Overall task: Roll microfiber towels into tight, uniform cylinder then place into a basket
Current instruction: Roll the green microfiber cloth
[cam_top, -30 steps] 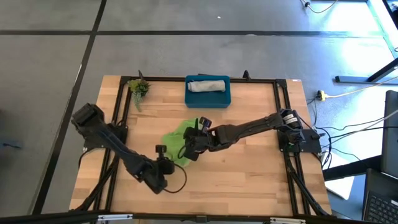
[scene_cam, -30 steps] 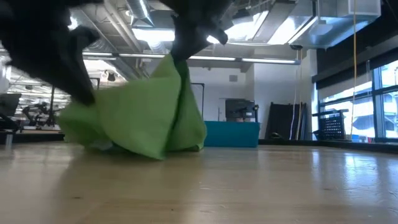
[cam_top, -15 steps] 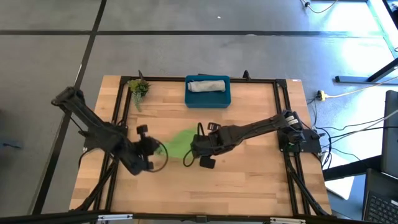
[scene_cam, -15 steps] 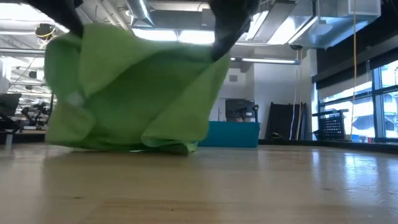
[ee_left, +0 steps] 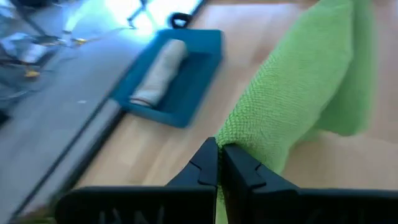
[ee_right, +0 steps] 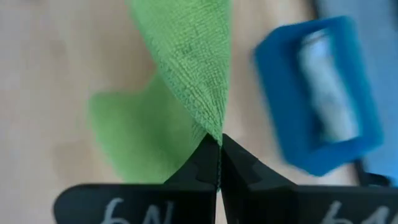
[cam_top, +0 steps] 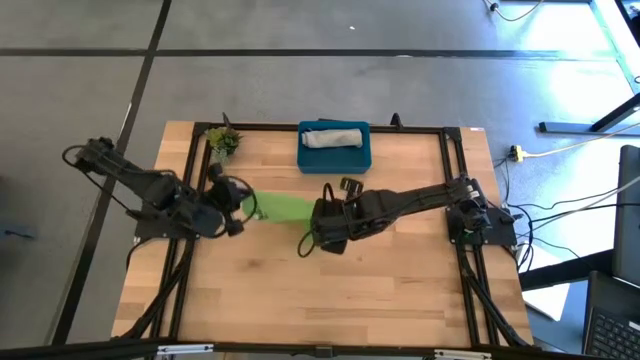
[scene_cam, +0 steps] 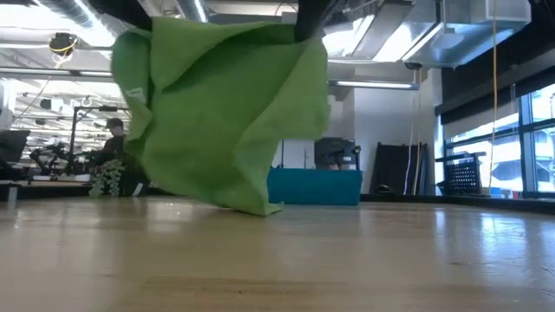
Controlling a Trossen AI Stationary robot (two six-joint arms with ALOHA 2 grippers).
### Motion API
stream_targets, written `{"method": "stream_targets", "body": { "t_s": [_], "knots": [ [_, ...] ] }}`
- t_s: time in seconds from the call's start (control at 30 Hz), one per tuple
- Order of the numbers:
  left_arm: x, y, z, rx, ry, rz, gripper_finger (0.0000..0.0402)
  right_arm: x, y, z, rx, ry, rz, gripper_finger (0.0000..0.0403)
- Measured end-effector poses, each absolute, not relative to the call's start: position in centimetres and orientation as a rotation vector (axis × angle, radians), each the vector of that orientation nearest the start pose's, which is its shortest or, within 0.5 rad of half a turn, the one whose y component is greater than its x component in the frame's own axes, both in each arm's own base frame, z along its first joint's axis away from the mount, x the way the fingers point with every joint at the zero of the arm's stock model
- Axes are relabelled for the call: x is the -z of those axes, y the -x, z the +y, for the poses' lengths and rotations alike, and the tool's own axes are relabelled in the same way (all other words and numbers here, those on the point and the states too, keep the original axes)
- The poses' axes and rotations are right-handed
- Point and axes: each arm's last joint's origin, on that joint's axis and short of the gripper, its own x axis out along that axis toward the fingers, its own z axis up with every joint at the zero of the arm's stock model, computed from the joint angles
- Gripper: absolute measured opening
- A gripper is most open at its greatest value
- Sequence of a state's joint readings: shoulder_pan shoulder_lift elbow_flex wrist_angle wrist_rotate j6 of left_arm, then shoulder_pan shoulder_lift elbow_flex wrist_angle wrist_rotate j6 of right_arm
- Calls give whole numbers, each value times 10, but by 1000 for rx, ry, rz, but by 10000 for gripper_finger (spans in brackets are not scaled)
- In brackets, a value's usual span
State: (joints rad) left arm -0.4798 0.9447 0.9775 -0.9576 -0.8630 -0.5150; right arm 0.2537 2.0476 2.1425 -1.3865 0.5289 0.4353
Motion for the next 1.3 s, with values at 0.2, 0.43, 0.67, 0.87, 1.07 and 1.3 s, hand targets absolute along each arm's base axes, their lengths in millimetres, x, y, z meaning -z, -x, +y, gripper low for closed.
{"method": "stream_targets", "body": {
  "t_s": [0.2, 0.43, 0.67, 0.87, 1.07, 1.3],
  "knots": [
    [-342, -153, -37, -633, -201, 554, 0, -351, -396, 66, 610, 209, 1031, 5],
    [-376, -151, -32, -601, -251, 509, 0, -368, -396, 52, 698, 281, 958, 5],
    [-369, -155, -40, -405, -215, 576, 0, -374, -392, 71, 679, 296, 915, 5],
    [-332, -164, -62, -108, -146, 756, 0, -353, -386, 109, 552, 218, 981, 5],
    [-287, -166, -83, -54, -70, 925, 0, -313, -378, 143, 438, 117, 1116, 5],
    [-240, -169, -108, -2, 11, 1013, 0, -255, -374, 173, 304, 36, 1194, 5]
  ]
}}
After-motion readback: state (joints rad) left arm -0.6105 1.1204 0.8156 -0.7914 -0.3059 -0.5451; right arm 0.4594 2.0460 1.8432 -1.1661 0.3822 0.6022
